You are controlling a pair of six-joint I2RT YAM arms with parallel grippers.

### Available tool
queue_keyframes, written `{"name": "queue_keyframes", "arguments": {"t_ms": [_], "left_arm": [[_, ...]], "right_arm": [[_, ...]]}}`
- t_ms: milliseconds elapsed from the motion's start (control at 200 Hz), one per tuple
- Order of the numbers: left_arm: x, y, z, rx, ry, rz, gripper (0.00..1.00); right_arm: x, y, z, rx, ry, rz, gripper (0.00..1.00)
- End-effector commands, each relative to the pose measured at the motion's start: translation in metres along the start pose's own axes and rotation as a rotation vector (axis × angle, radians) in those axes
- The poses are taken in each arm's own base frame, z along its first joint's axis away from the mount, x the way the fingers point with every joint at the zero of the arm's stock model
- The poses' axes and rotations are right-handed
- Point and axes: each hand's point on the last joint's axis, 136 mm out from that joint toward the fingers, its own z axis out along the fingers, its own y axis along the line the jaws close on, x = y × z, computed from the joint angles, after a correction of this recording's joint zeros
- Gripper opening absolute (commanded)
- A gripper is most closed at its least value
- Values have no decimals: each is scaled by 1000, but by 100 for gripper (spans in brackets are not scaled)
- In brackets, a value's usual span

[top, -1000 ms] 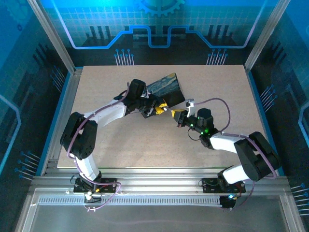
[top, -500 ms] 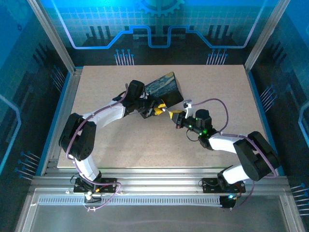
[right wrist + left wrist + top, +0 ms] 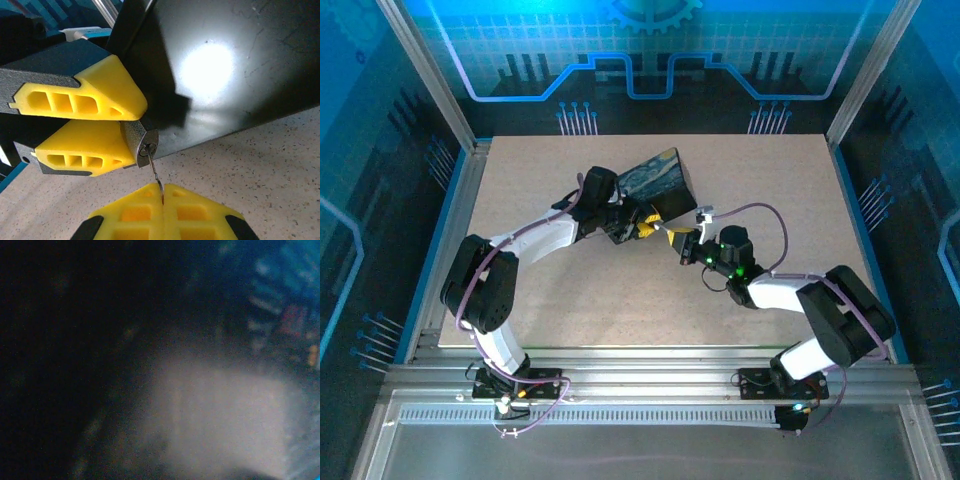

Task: Unlock the padlock with the key

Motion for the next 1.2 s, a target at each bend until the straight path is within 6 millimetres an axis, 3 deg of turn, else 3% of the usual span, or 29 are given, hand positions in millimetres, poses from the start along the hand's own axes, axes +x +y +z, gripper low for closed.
{"name": "queue_keyframes", "arguments": {"t_ms": [0,470,725,1196], "left_arm": [[12,-3,-9,14,36,-45,5],[22,3,-9,-15,79,-20,5],[28,-1,-11,-19,112,10,5],[33,3,-14,-14,150,-33,5]], "right_arm": [[-24,12,8,-28,-85,-30,0],[-24,7,12,-5,-95,-39,0],[-30,28,16,-88,-107,-68,0],[-22,39,26,-67,-161,-154,0]]}}
